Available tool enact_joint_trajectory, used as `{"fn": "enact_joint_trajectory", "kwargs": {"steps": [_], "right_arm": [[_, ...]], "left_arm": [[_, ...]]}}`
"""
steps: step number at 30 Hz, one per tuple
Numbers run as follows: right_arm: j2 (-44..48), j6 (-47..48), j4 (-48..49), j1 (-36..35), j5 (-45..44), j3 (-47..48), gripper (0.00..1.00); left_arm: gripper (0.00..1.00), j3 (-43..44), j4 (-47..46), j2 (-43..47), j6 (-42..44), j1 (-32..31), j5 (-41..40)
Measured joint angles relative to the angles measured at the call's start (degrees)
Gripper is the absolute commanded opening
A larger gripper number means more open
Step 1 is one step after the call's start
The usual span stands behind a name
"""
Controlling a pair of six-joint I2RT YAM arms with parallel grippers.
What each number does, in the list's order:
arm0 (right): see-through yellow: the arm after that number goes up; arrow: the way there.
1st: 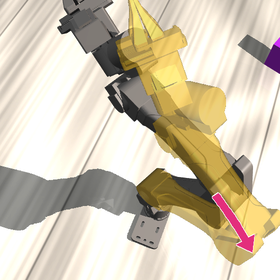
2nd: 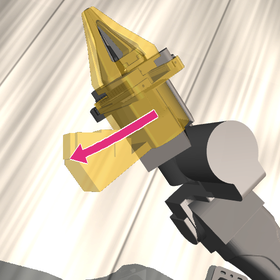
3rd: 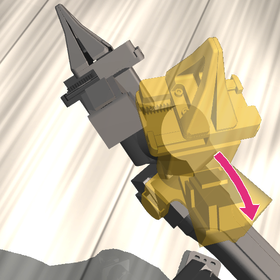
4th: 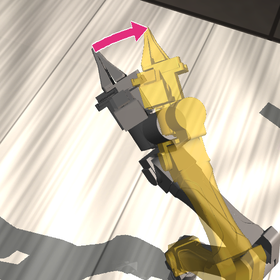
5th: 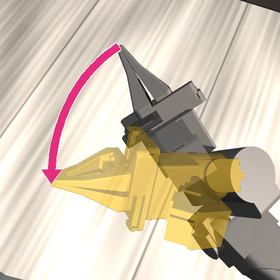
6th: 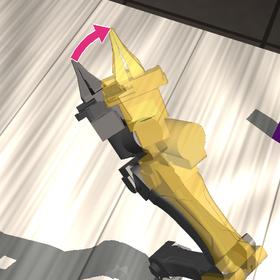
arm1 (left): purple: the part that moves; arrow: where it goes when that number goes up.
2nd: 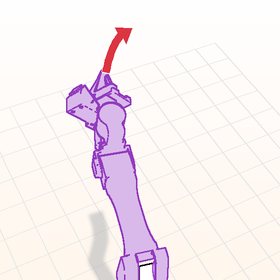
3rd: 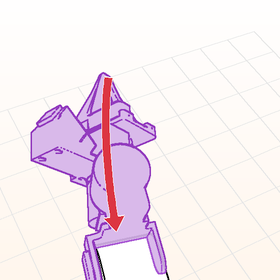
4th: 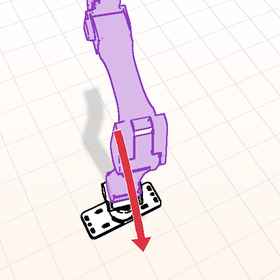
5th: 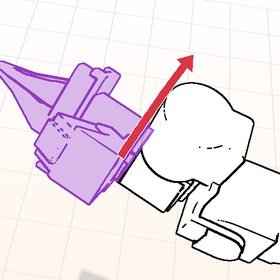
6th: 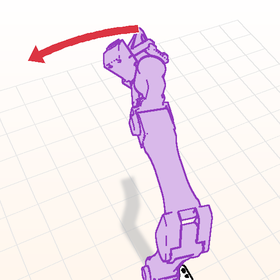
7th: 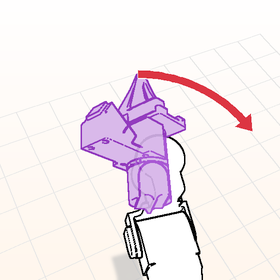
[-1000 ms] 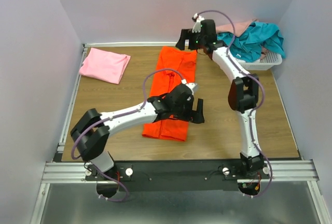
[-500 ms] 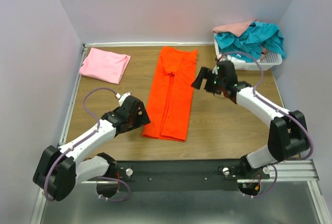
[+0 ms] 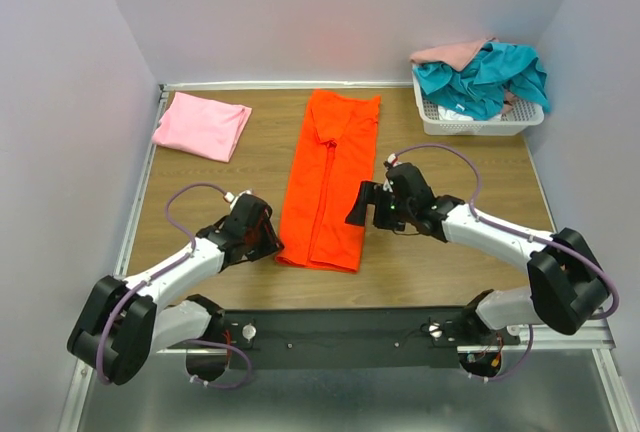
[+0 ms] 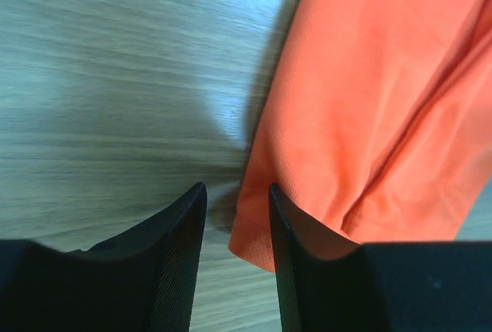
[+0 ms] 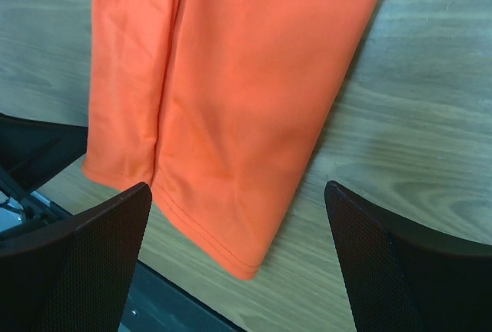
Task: Fold and stack the t-shirts
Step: Fold the tshirt
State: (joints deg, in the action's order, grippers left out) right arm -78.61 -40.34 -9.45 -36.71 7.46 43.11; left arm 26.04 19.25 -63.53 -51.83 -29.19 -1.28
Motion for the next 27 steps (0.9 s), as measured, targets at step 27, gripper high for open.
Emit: {"fn": "enact_joint_trajectory", "kwargs": {"steps": [27], "right_arm": [[-1.57,-6.64,-4.15,-11.72,-0.52,-5.46,0.86]], "left_arm": [[0.46,-1.44,2.56,10.4,-1.88,0.0,3.63]]}}
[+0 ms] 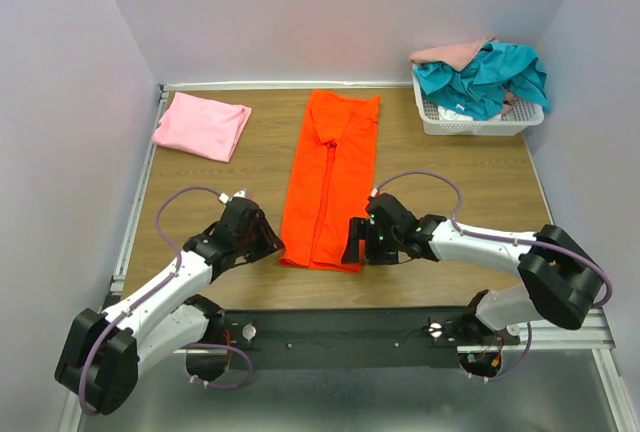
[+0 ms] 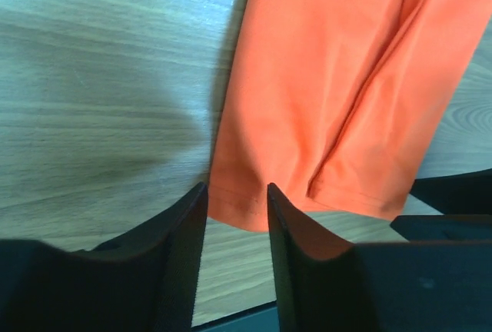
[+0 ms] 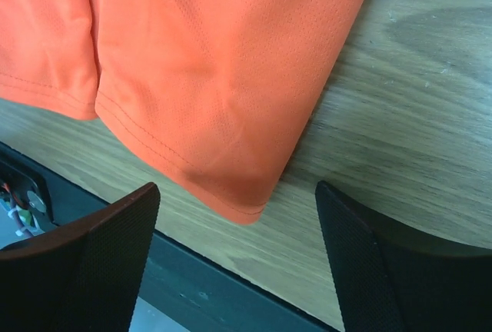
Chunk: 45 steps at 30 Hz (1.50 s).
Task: Fold and stack the t-shirts
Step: Fold the tshirt
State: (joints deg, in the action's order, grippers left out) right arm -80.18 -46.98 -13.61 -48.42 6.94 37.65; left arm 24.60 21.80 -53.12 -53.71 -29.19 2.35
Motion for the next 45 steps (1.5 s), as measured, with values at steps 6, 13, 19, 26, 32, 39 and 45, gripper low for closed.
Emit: {"fn": "enact_joint_trajectory", "kwargs": {"steps": [6,13,19,26,32,39,45], "right_arm": [[-1.22,-0.63,0.15,-0.48,-0.07,0.48,0.75],[-2.47,-1.99,0.04,-0.72,-0.5,0.7,0.48],[-2.84,-2.99,-0.44,-0.79,-0.44,0.26,0.21],[-0.9,-3.65,-0.83,-1.2,0.87,-2.14,0.02],[3.56,-3.1,-1.57,-1.44,0.85,-2.12,0.02],[4.57,-1.38,-3.17,-1.46,-3.02,2.25,0.02],[2.49,1.6,-3.34,-0.68,-8.85,9.77,0.02]], "left_arm": [[0.48,0.02,-1.38,-2.91,0.26,0.0,0.7],[0.16,-1.9,-4.44,-7.06,1.18,0.0,3.5],[0.0,-3.1,-6.99,-7.52,2.91,-0.02,6.21],[0.0,-4.52,-7.13,-2.69,3.5,-0.02,8.72],[0.0,-3.15,-7.19,1.2,4.24,-0.02,9.7],[0.0,4.37,-9.62,-2.01,5.29,-0.02,9.62],[0.0,14.73,-11.47,-10.47,7.28,-0.02,7.48]]}}
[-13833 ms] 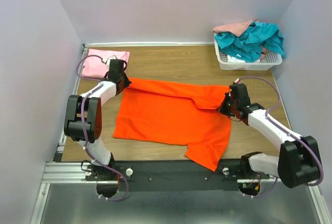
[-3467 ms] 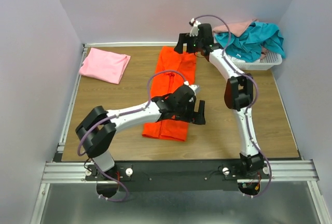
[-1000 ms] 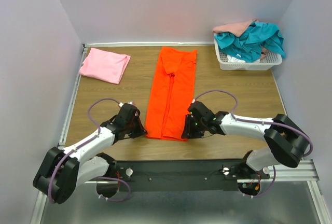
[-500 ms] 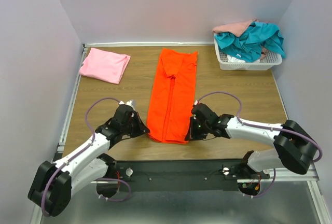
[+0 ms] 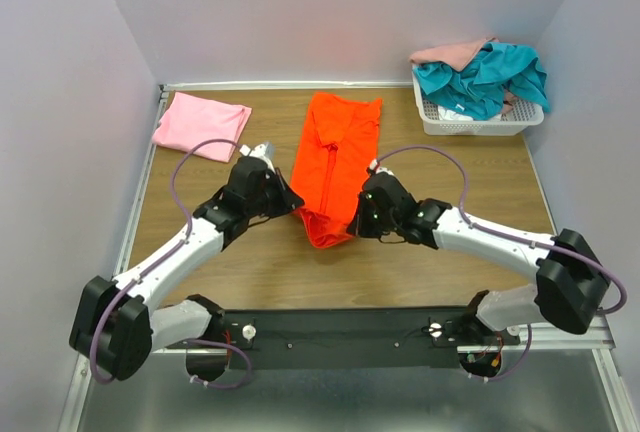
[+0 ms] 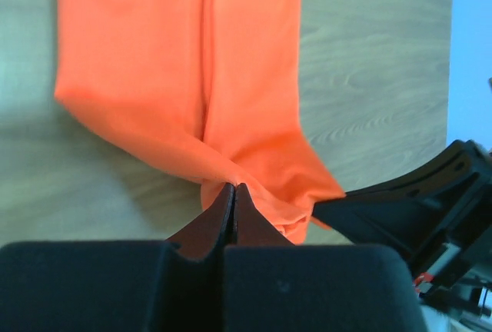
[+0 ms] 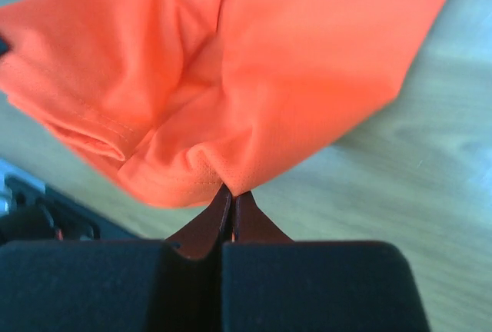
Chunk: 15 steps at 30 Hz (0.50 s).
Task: Fold and stack the t-shirts
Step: Fold the tshirt
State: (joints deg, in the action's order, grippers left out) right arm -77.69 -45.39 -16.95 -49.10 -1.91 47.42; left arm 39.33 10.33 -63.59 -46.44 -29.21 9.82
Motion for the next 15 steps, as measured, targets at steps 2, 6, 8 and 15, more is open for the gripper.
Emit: {"fn": "enact_joint_trajectory", "kwargs": {"steps": [2,6,8,15], "right_arm": [[-1.46,1.01,-0.15,1.42,-1.49,2.34,0.02],[-4.57,3.08,-0.31,4.55,-3.93,7.26,0.02],[-5.33,3.85,-0.33,6.16,-4.52,8.9,0.02],[-9.79,6.58,-0.42,12.31,-4.55,14.6,0.02]], "left_arm": [[0.0,3.26,-0.66,-2.36,0.63,0.09,-1.16],[0.0,8.07,-1.4,-5.79,1.44,0.81,-3.02],[0.0,10.27,-1.57,-7.48,1.81,1.53,-3.52],[0.0,18.95,-2.89,-15.52,3.72,4.59,-4.31]]}}
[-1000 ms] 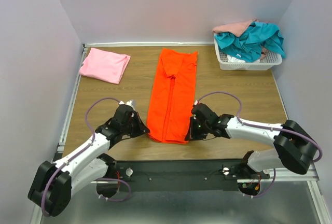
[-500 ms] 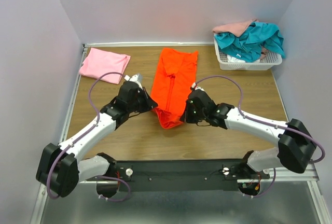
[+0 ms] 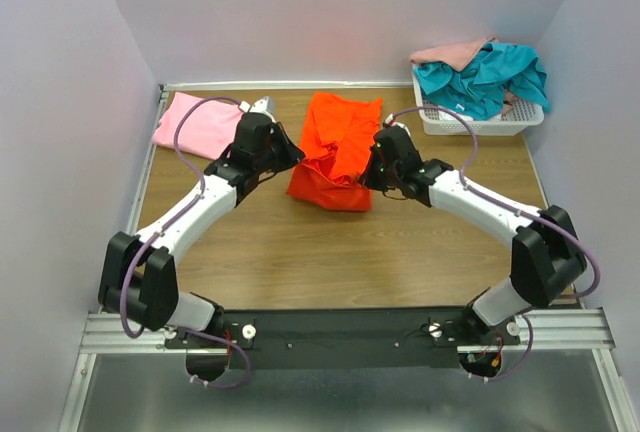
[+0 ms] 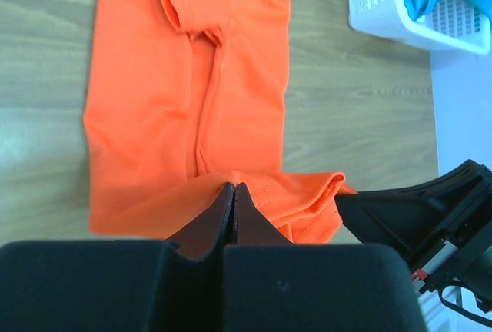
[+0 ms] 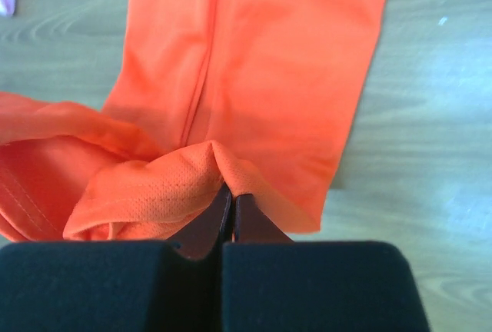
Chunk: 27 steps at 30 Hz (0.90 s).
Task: Fold and stack the t-shirts
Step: Fold the tshirt
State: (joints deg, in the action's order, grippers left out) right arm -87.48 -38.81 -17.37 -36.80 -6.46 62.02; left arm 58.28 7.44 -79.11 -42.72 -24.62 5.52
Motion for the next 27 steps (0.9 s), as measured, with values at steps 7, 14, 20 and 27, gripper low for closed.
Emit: {"fn": "enact_joint_trajectory", "kwargs": {"steps": [7,14,20,27], "right_arm": [[-7.54,2.45,-0.22,4.83,2.58,6.56,0.01],[-14.64,3.48,-0.07,8.0,5.79,11.91,0.01],[-19.19,3.58,0.02,9.94,8.24,14.14,0.02],[-22.93,3.61,0.09,11.69,9.57,16.76,0.04]], "left_arm": [[0.0,6.73,-0.52,-9.25,1.64,2.36,0.11],[0.0,13.49,-0.35,-17.92,3.65,4.0,1.51],[0.0,18.25,0.09,-25.68,5.05,4.52,2.99],[0.0,22.03,1.77,-30.86,6.12,4.87,3.06]]}}
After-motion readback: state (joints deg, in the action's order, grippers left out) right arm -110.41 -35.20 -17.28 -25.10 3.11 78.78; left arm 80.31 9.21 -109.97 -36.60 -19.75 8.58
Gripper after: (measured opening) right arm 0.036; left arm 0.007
